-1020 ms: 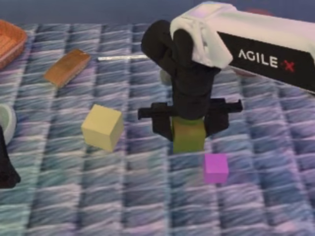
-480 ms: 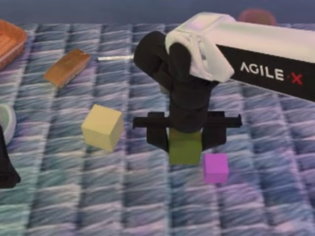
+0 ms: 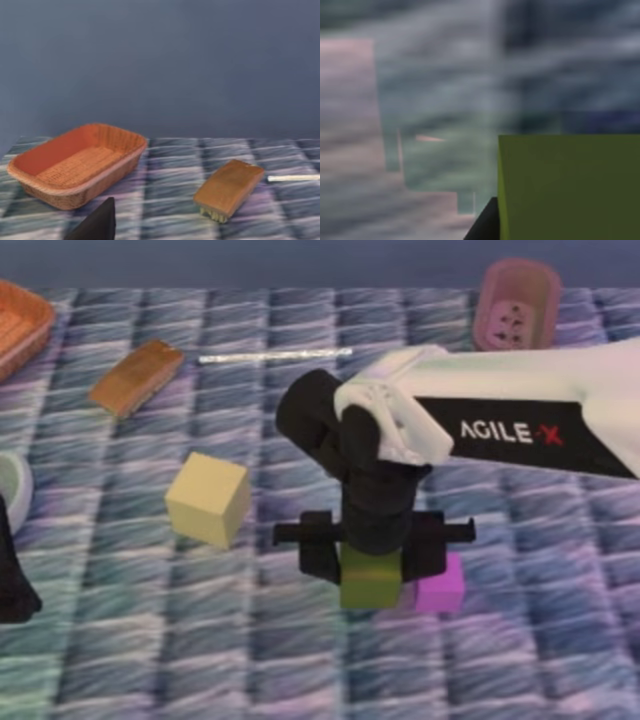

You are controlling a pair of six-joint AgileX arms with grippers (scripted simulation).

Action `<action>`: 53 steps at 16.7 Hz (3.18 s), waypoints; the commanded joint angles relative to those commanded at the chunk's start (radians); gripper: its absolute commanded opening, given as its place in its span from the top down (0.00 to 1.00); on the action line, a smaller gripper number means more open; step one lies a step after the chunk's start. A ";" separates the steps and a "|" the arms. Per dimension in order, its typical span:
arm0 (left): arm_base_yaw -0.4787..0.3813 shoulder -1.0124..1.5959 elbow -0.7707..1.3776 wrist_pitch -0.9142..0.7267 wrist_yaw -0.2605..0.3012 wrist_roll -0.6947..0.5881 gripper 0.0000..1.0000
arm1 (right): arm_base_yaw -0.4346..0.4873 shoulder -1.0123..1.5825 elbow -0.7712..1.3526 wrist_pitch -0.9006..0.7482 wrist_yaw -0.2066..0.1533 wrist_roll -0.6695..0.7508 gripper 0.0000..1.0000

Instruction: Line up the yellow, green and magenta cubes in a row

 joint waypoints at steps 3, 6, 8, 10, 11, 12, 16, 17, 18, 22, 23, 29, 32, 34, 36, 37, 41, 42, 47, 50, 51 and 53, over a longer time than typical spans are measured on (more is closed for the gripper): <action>0.000 0.000 0.000 0.000 0.000 0.000 0.00 | 0.000 0.002 -0.003 0.004 0.000 0.000 1.00; 0.000 0.000 0.000 0.000 0.000 0.000 0.00 | 0.000 0.002 -0.003 0.004 0.000 0.000 0.85; 0.000 0.000 0.000 0.000 0.000 0.000 0.00 | 0.000 0.002 -0.003 0.004 0.000 0.000 0.70; 0.000 0.000 0.000 0.000 0.000 0.000 0.00 | 0.000 0.002 -0.003 0.004 0.000 0.000 0.55; 0.000 0.000 0.000 0.000 0.000 0.000 0.00 | 0.000 0.002 -0.003 0.004 0.000 0.000 0.47; 0.000 0.000 0.000 0.000 0.000 0.000 0.00 | 0.000 0.002 -0.003 0.004 0.000 0.000 0.40; 0.000 0.000 0.000 0.000 0.000 0.000 0.00 | 0.000 0.002 -0.003 0.004 0.000 0.000 0.10; 0.000 0.000 0.000 0.000 0.000 0.000 0.00 | 0.000 0.002 -0.003 0.004 0.000 0.000 0.02; 0.000 0.000 0.000 0.000 0.000 0.000 0.00 | 0.000 0.002 -0.003 0.004 0.000 0.000 0.00; 0.000 0.000 0.000 0.000 0.000 0.000 0.00 | 0.000 0.002 -0.003 0.004 0.000 0.000 0.00; 0.000 0.000 0.000 0.000 0.000 0.000 0.00 | 0.000 0.002 -0.003 0.004 0.000 0.000 0.00; 0.000 0.000 0.000 0.000 0.000 0.000 0.00 | -0.001 -0.011 0.027 -0.037 0.000 0.003 0.00; 0.000 0.000 0.000 0.000 0.000 0.000 0.00 | 0.006 -0.042 0.092 -0.140 0.000 0.001 0.00; 0.000 0.000 0.000 0.000 0.000 0.000 0.00 | 0.009 -0.065 0.133 -0.205 -0.001 0.000 0.00; 0.000 0.000 0.000 0.000 0.000 0.000 0.00 | 0.009 -0.079 0.155 -0.234 -0.001 0.000 0.00; 0.000 0.000 0.000 0.000 0.000 0.000 0.00 | 0.009 -0.080 0.155 -0.235 -0.001 0.000 0.00; -0.002 0.008 0.008 -0.006 0.000 0.000 0.00 | 0.000 -0.085 0.146 -0.227 0.002 -0.003 0.00; -0.006 0.027 0.027 -0.020 -0.001 0.000 0.00 | -0.009 -0.104 0.132 -0.215 0.006 -0.011 0.00; -0.056 0.264 0.251 -0.168 0.001 -0.002 0.00 | -0.106 -0.341 -0.062 -0.090 0.050 -0.115 0.00; -0.105 0.528 0.469 -0.308 0.003 -0.005 0.00 | -0.195 -0.567 -0.274 0.016 0.084 -0.226 0.00; -0.122 0.628 0.545 -0.358 0.004 -0.005 0.00 | -0.228 -0.651 -0.358 0.053 0.094 -0.268 0.00; -0.157 0.848 0.706 -0.467 0.004 -0.007 0.00 | -0.297 -0.829 -0.537 0.131 0.110 -0.355 0.00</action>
